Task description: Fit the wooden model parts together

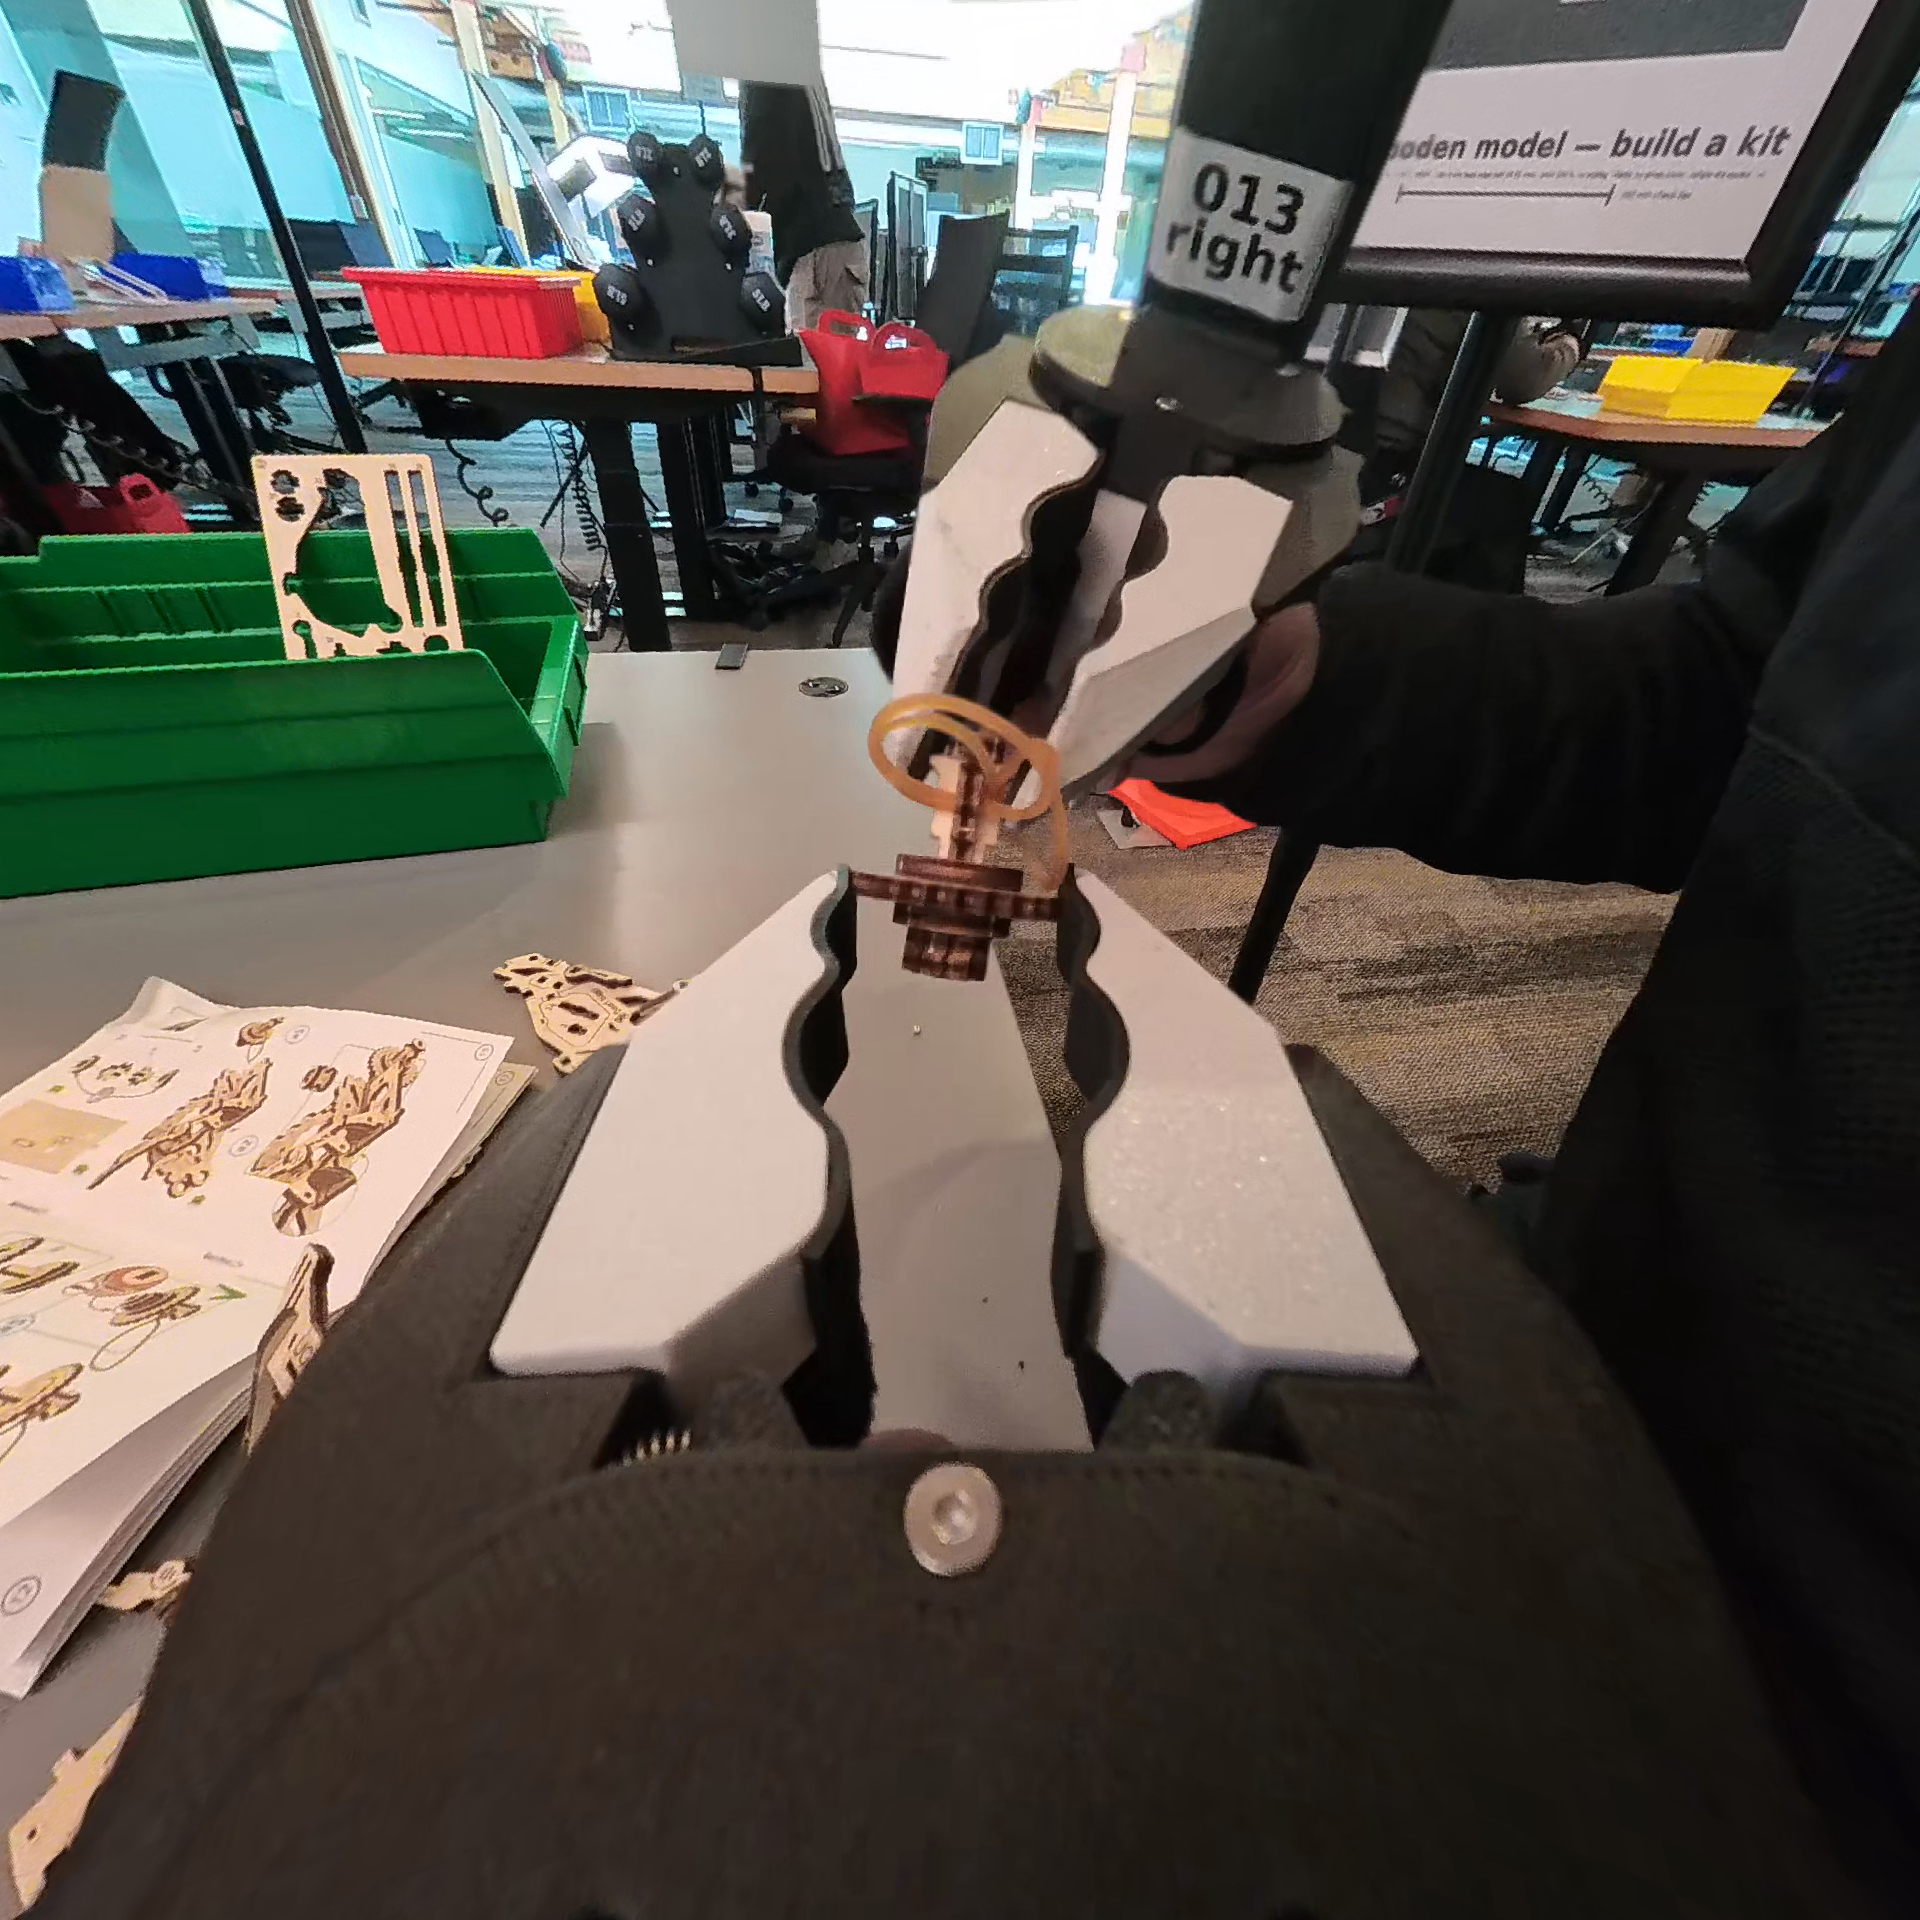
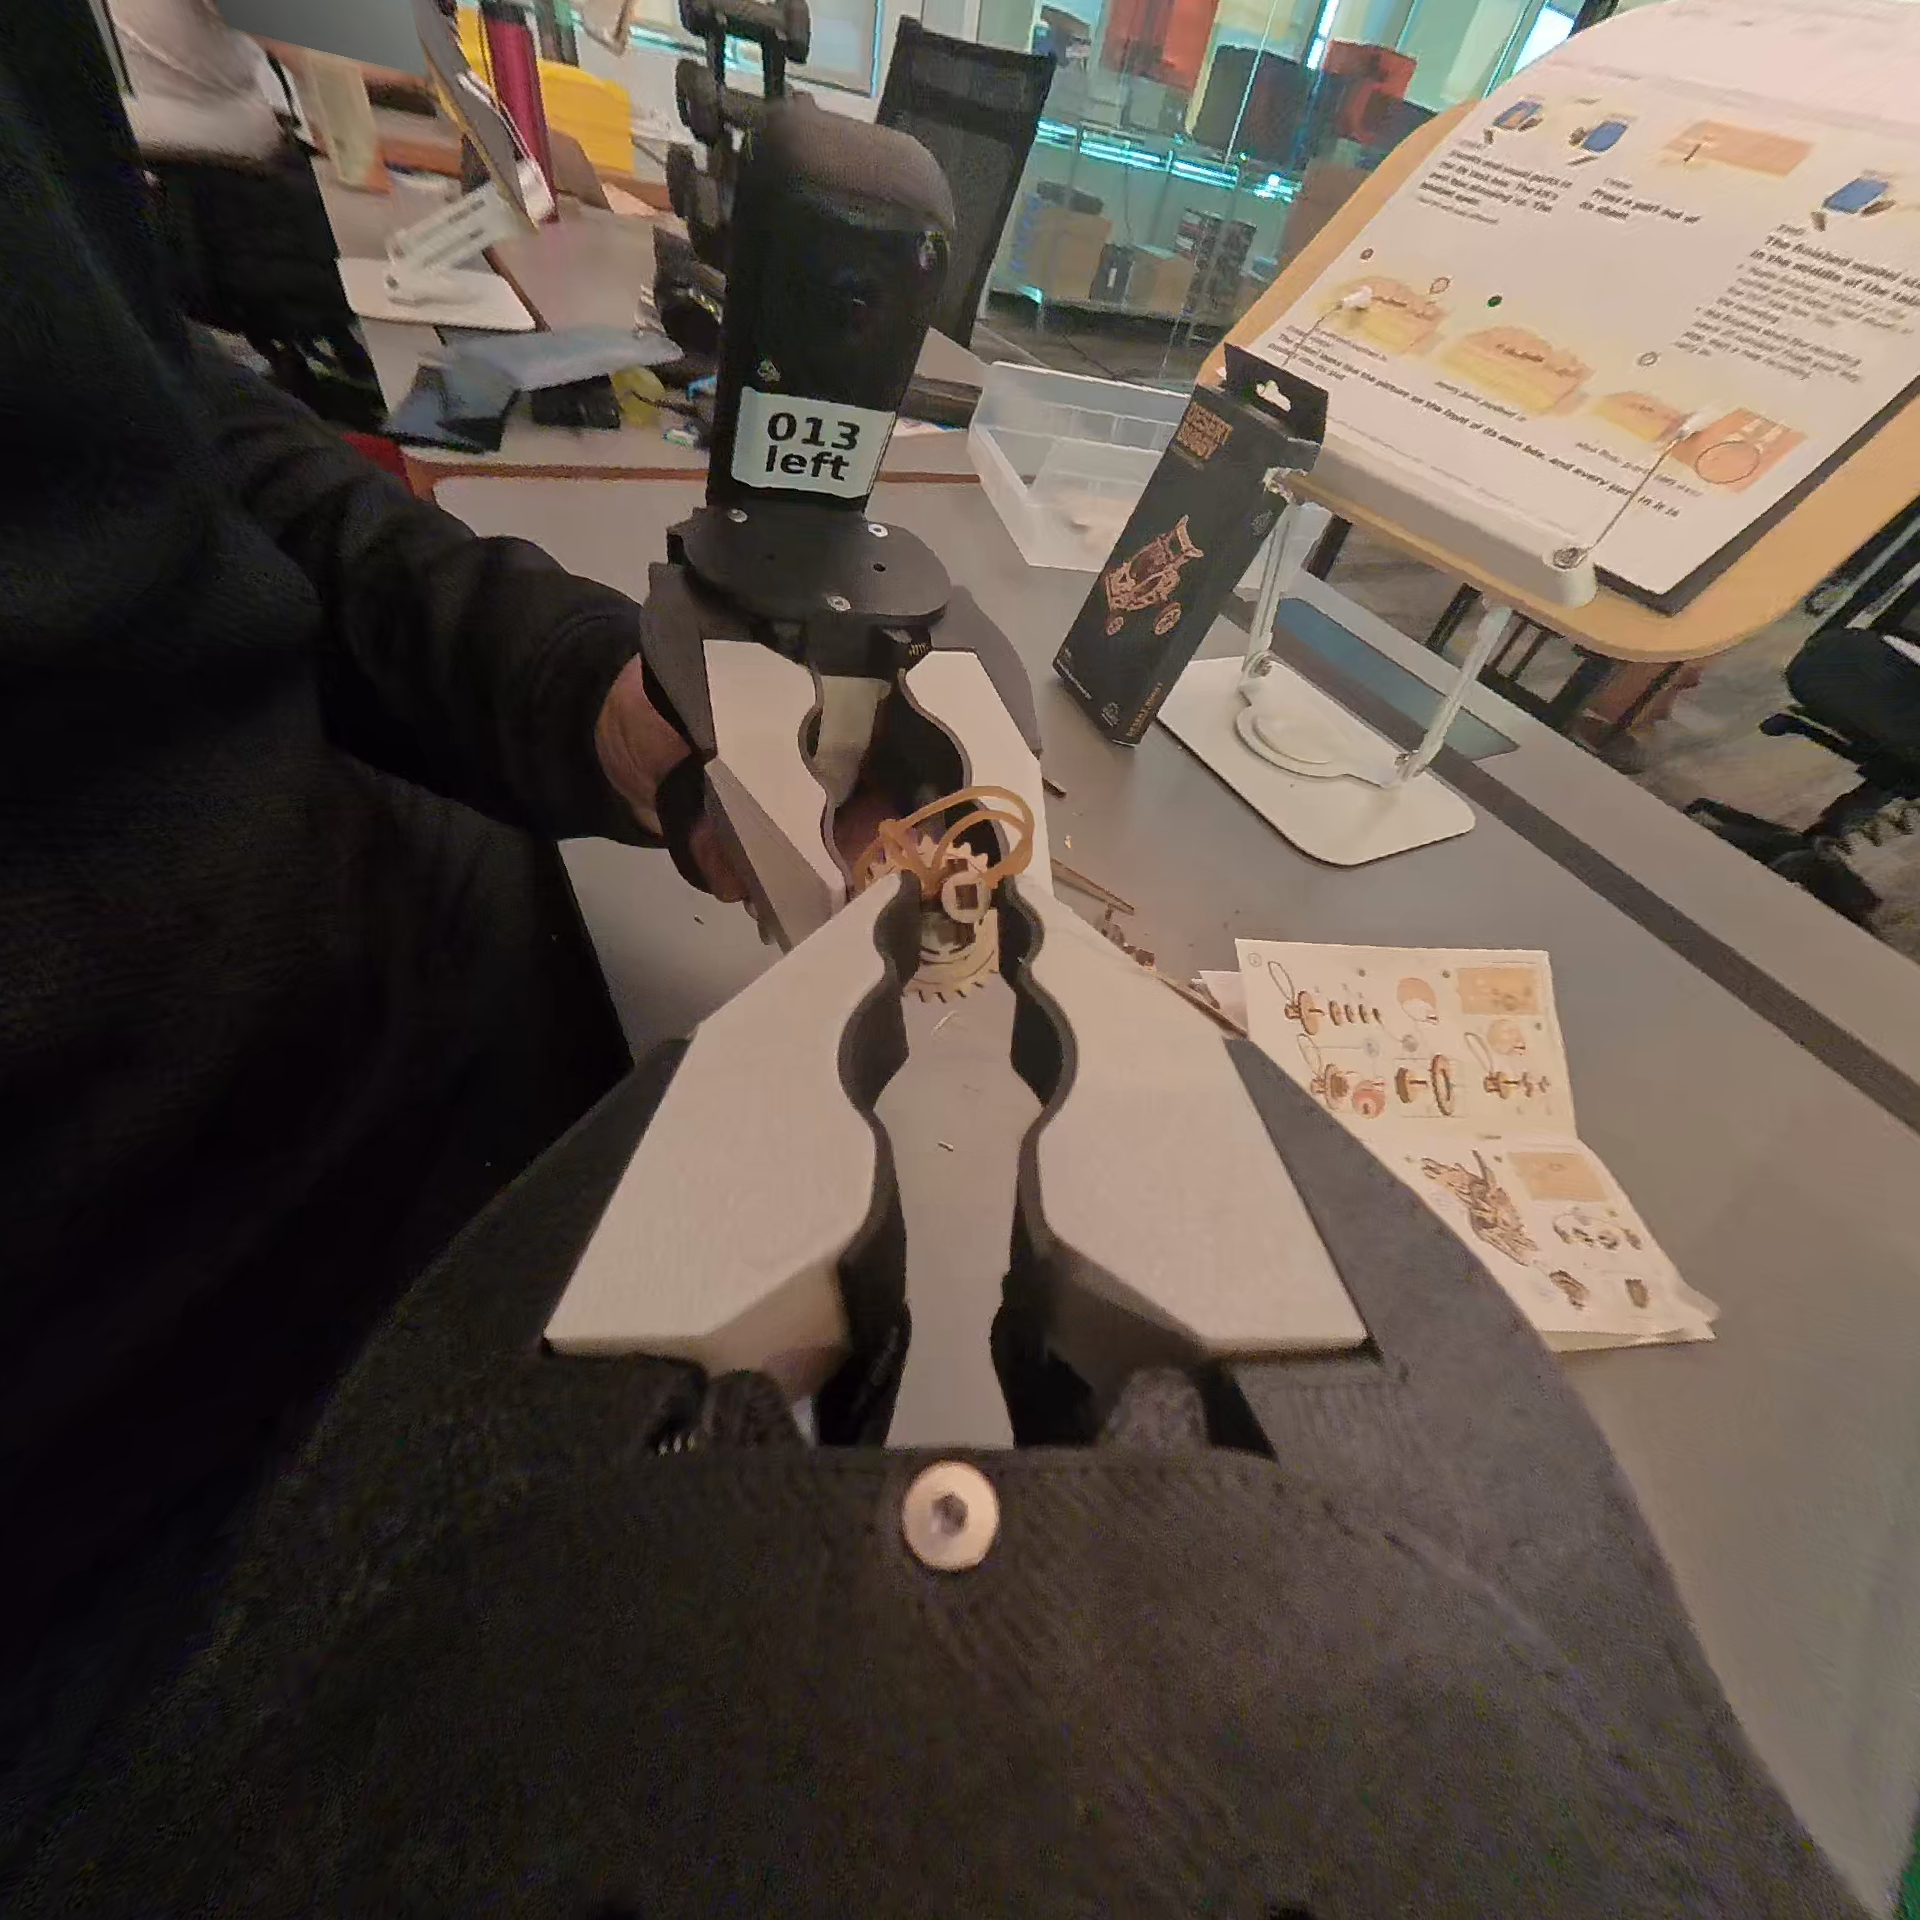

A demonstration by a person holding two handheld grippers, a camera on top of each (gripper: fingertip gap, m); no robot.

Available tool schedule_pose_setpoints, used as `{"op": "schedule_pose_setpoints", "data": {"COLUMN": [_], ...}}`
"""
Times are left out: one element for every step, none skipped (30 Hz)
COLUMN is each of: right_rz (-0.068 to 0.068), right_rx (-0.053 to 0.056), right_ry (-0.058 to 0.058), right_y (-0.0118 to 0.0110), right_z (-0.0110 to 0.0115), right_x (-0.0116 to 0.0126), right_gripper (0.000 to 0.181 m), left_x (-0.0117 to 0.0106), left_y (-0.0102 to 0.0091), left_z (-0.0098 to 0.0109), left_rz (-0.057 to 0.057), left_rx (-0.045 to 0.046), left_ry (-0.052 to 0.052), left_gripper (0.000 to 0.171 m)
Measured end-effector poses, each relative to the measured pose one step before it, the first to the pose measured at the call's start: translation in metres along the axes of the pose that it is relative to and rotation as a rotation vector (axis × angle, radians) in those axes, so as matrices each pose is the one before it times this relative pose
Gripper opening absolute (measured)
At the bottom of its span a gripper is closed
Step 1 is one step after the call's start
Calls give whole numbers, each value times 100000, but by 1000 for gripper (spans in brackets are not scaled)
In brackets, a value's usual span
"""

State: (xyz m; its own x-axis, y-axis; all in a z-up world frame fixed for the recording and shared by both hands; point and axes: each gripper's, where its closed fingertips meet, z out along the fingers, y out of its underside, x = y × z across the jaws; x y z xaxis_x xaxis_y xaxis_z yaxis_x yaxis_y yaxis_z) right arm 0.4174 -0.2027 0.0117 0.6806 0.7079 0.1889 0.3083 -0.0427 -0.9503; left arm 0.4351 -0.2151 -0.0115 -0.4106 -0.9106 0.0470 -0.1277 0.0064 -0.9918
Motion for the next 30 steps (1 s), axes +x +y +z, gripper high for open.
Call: {"op": "schedule_pose_setpoints", "data": {"right_rz": [-1780, -1837, -853, 73, 349, 853, 1511, 1403, 725, 718, 706, 431, 806, 1078, 608, 752, 1442, 1545, 1716, 2068, 1855, 1820, 2166, 2252, 2201, 2439, 2325, 2287, 2510, 2924], "right_rx": [-1190, -991, -771, -574, -100, 168, -140, -184, 49, -130, 41, 526, 220, -230, 113, 599, 524, 311, 351, 455, 385, 245, 570, 754, 469, 368, 492, 565, 814, 890], "right_ry": [875, 794, 473, 77, 120, 287, 331, 433, 701, 594, 283, 223, 189, 139, 255, 156, -69, -26, 28, -33, 209, 345, 69, 62, 393, 343, 209, 89, 6, -115], "right_y": [71, 48, 53, 78, 52, 25, 73, 99, 82, 112, 80, 4, 3, 37, -14, -58, -15, 26, 27, 4, 24, 56, 15, -6, 42, 56, 28, 15, -31, -57], "right_z": [42, 34, 13, 3, -11, -4, -9, -5, 0, 4, -15, -43, -24, -3, 4, -6, 4, 15, 20, 21, 32, 41, 32, 5, 15, 33, 17, 8, -3, 8], "right_x": [3, -27, -17, 4, 13, 28, 73, 62, 59, 43, 20, 9, 33, 49, 58, 42, 71, 74, 69, 74, 93, 113, 77, 90, 125, 122, 95, 85, 77, 89], "right_gripper": [12, 12, 12, 12, 12, 12, 12, 12, 12, 12, 12, 12, 12, 12, 12, 12, 12, 12, 12, 12, 12, 12, 12, 12, 12, 12, 12, 12, 11, 11], "left_x": [-51, -39, -31, -51, -47, -95, -112, -106, -125, -109, -44, -57, -78, -79, -99, -83, -102, -73, -87, -66, -103, -102, -79, -66, -98, -97, -80, -70, -70, -68], "left_y": [-30, -60, 31, 70, 24, -10, 53, 52, 84, 129, 41, -46, -4, 39, -34, -81, -9, 33, 25, 5, 61, 88, 5, -23, 70, 80, 64, -1, -43, -17], "left_z": [-10, -68, -33, -12, -3, -5, 3, 21, 27, 43, 25, -4, 5, 31, 0, -28, 8, 21, 9, 8, 40, 37, 11, 7, 54, 68, 46, 17, -4, 16], "left_rz": [-241, 85, 648, 1687, 1899, 1732, 1928, 2239, 2636, 2959, 2403, 1793, 1918, 2042, 1494, 918, 727, 967, 1087, 613, 181, 787, 946, 193, 335, 1542, 1546, 838, 852, 1512], "left_rx": [228, 433, -344, -930, -774, -716, -1022, -1182, -1543, -1840, -1228, -426, -687, -1069, -410, 46, -394, -725, -449, -210, -593, -751, -253, -134, -901, -1154, -1114, -823, -507, -628], "left_ry": [-255, -85, -319, -1056, -1147, -1408, -1568, -1641, -1915, -2069, -1411, -1114, -1376, -1413, -1252, -950, -1004, -838, -770, -614, -708, -937, -824, -474, -635, -1231, -1123, -603, -558, -843], "left_gripper": [36, 36, 36, 36, 36, 36, 36, 36, 36, 36, 36, 36, 36, 36, 36, 36, 36, 36, 36, 36, 36, 36, 35, 36, 36, 36, 36, 36, 36, 35]}}
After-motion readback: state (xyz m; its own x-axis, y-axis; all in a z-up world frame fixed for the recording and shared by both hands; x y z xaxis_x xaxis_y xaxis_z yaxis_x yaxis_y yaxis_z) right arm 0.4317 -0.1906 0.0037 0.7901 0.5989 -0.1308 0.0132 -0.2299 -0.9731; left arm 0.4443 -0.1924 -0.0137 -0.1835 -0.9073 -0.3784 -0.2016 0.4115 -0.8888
